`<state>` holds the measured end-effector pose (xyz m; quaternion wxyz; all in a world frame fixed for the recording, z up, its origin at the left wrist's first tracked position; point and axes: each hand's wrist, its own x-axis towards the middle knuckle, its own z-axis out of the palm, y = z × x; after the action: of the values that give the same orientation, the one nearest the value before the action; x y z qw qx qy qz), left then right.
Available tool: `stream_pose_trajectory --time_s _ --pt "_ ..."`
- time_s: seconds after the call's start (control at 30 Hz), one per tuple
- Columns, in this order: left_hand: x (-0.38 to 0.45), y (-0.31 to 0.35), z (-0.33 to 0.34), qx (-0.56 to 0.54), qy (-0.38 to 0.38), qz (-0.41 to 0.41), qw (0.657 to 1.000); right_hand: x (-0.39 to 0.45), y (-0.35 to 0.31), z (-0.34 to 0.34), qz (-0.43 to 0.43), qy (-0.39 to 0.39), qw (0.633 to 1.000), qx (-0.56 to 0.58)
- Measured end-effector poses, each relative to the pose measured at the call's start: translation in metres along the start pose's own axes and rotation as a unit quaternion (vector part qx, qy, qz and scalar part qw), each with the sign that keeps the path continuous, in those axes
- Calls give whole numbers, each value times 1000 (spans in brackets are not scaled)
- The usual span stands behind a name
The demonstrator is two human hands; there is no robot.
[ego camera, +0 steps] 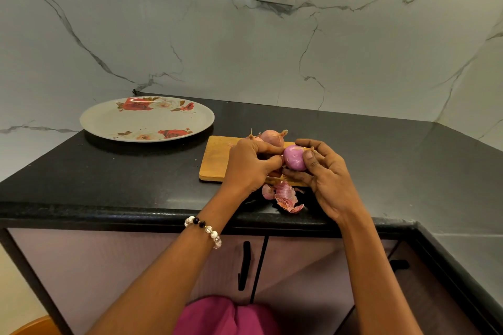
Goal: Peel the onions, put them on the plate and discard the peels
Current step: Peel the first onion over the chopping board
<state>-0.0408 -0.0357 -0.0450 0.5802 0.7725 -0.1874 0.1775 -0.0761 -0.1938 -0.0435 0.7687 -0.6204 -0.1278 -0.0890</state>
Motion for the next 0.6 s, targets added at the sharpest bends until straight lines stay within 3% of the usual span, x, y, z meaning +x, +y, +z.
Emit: stream_pose_trajectory --time_s 0.3,0.6 --pt "-3 5 0 -38 45 -19 998 -1 -1 2 -15 22 1000 12" --pt "-4 8 0 65 36 39 996 -2 1 4 -50 25 998 -35"
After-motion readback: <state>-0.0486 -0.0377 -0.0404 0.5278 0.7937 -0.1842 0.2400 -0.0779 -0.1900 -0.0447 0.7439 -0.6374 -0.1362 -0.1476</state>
